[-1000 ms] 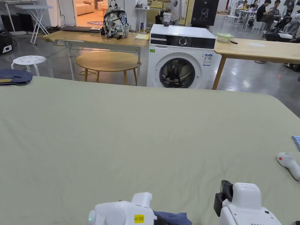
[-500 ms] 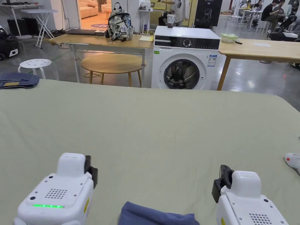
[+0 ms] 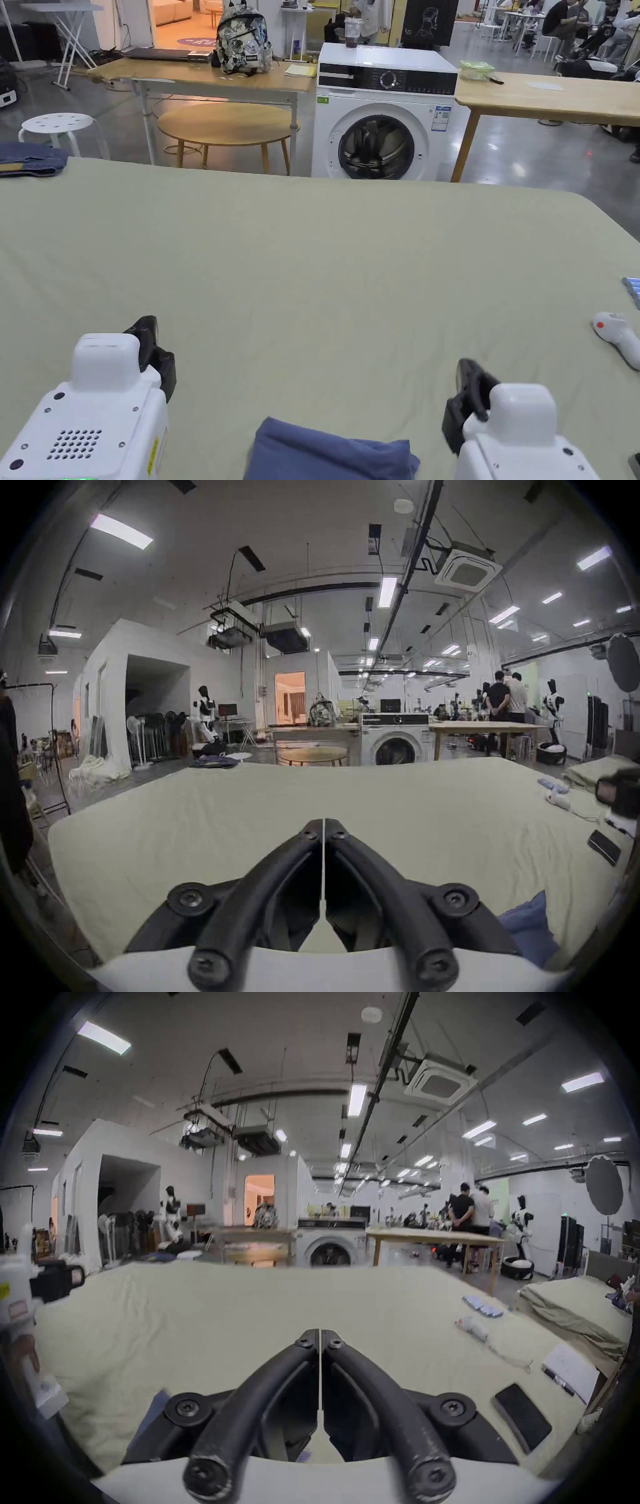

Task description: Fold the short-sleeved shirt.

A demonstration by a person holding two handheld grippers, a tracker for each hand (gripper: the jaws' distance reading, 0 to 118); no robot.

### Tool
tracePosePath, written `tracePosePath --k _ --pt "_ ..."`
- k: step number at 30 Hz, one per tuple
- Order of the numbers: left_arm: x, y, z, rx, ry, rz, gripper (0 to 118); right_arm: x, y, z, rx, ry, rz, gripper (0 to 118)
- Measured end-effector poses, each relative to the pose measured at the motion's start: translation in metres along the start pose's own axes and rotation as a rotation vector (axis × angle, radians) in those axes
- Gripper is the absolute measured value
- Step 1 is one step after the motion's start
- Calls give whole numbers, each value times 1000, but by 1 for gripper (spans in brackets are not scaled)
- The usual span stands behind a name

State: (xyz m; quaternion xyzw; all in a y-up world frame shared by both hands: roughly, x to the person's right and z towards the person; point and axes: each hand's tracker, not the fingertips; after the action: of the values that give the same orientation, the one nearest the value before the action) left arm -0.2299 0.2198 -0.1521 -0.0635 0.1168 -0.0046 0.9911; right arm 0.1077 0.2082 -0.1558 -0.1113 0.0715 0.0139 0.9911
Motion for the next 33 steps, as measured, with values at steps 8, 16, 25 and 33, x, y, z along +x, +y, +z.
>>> tracePosePath --k 8,16,25,33 --pt "-6 -9 3 -59 -28 21 0 -39 -75 -25 -414 164 65 0" --pt "-11 -26 10 -113 -43 25 0 -42 -94 -67 -451 50 22 0" --pt "-11 -51 6 -340 -190 80 0 -36 -103 -87 -510 35 -7 0" --pt "-36 -73 -55 -780 -586 424 2 -29 -109 -87 -520 49 -12 0"
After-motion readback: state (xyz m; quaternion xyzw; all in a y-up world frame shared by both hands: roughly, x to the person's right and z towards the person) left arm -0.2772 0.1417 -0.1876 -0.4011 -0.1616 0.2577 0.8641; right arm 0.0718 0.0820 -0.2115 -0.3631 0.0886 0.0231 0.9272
